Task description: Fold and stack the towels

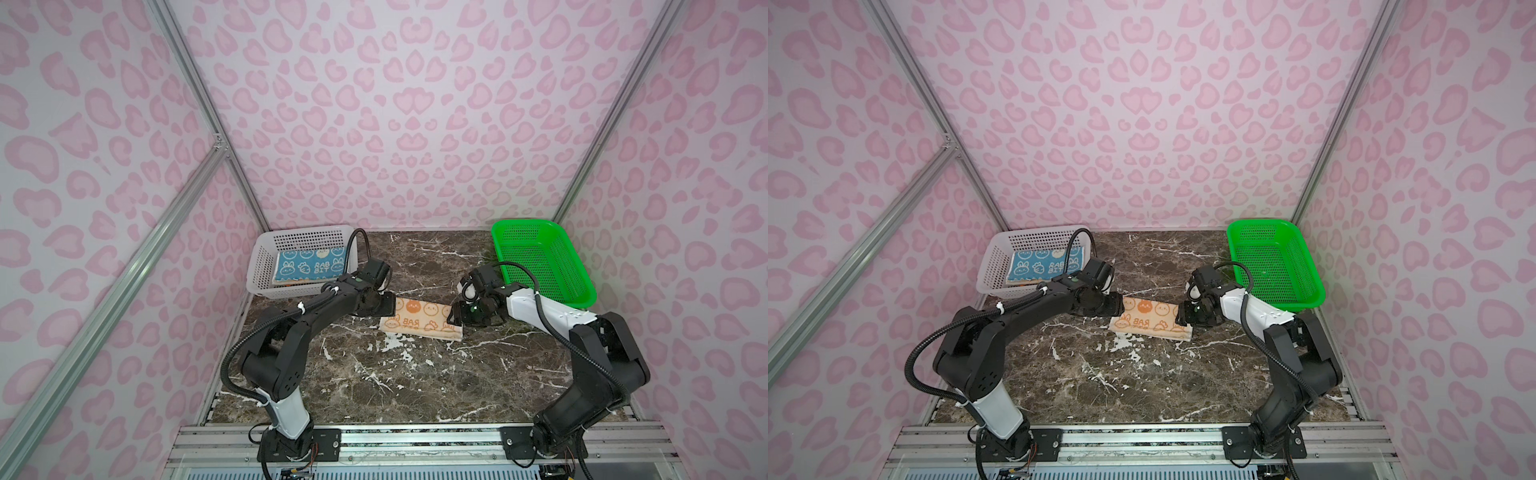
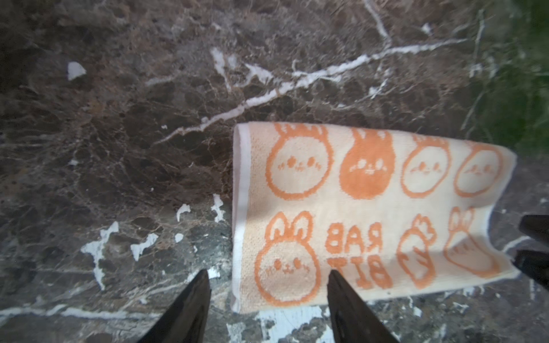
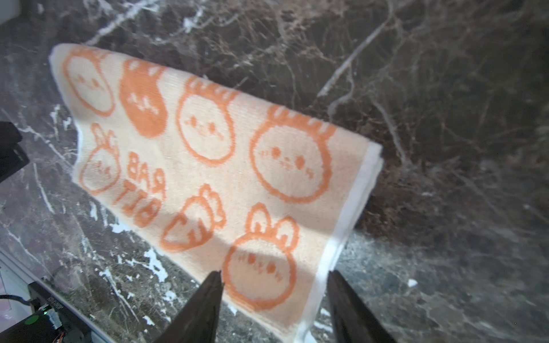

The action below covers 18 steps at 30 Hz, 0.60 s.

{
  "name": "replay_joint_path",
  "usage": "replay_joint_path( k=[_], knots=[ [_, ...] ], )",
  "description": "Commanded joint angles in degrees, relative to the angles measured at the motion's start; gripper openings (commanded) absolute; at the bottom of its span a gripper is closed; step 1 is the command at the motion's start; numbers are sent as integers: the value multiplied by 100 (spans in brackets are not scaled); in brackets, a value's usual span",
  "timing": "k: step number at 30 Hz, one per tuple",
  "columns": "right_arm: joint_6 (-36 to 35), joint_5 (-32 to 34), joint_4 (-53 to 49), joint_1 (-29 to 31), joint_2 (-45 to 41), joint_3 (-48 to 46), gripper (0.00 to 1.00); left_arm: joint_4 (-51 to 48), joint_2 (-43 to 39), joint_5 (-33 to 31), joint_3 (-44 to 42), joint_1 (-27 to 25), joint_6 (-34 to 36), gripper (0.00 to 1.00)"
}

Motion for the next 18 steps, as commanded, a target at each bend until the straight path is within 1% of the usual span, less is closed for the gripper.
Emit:
replay_joint_path(
  k=[1, 3, 5, 7, 9, 11, 18],
  knots=[
    [264, -133, 63, 103, -147, -44, 76, 278, -161, 645, 52, -13, -358, 69],
    [471, -448, 401, 147, -223, -199, 86, 552, -115, 1172, 24, -13, -644, 70],
    [689, -797, 765, 156, -208, -371, 91, 818, -19, 1592, -30, -13, -884, 70],
    [854, -1012, 1052, 192, -165, -519, 96, 1017, 52, 1815, -124, -19, -1057, 70],
    [952, -1165, 1273, 252, -115, -677, 98, 1091, 104, 1874, -228, -21, -1109, 71],
    [1004, -1242, 1388, 263, -48, -798, 98, 1130, 141, 1878, -360, -26, -1118, 71],
    [705, -970, 1179, 92, 358, -869, 98, 1211, 379, 1748, -905, -22, -1049, 71]
  ],
)
